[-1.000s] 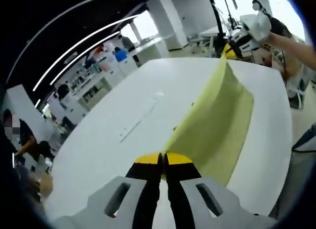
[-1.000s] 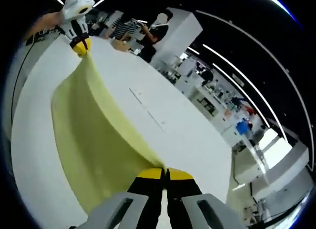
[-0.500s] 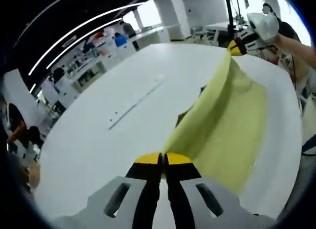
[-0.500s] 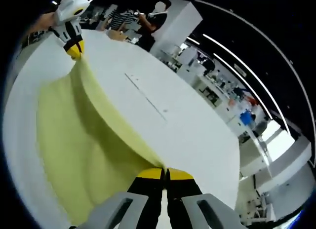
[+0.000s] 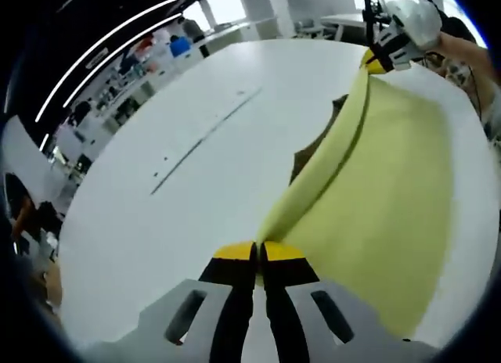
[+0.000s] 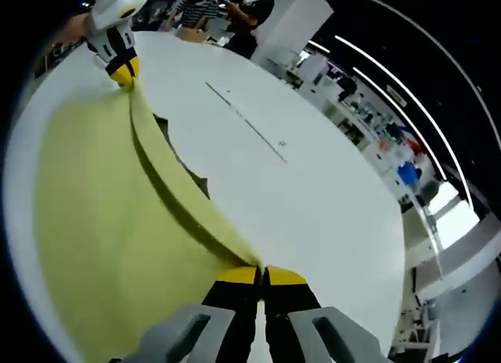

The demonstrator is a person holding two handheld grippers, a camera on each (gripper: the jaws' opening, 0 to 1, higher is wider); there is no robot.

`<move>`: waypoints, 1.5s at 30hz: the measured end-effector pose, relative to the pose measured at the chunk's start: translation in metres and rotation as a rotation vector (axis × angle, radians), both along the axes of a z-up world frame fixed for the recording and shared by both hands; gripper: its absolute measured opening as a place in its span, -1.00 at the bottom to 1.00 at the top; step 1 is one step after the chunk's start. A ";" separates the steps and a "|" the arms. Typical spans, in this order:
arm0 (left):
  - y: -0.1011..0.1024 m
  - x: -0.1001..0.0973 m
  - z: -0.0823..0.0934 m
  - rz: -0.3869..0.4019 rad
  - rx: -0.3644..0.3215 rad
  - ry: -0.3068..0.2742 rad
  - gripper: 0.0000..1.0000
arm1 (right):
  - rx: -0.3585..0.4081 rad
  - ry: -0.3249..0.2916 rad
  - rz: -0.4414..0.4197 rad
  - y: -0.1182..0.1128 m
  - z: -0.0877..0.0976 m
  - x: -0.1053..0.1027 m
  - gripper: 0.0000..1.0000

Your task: Fold the garment on the visible template until the final outline fits inside the template.

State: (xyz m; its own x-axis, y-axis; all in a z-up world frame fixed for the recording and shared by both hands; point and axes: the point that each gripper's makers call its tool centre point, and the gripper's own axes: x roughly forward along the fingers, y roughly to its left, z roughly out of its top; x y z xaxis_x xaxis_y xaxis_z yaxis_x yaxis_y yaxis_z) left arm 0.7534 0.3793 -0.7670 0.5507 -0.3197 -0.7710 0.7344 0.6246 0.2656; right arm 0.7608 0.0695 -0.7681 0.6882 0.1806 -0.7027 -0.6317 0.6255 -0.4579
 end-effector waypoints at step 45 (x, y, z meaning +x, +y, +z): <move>0.026 0.004 -0.004 0.042 -0.132 -0.066 -0.91 | 0.015 0.029 0.044 -0.014 -0.011 -0.005 -0.92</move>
State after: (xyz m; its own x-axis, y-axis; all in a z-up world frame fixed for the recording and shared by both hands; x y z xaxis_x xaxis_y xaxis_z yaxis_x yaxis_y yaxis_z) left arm 0.7572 0.4056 -0.7713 0.6141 -0.3913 -0.6854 0.6902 0.6874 0.2260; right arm 0.7562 0.0556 -0.7789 0.6591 0.2210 -0.7188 -0.6713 0.6039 -0.4298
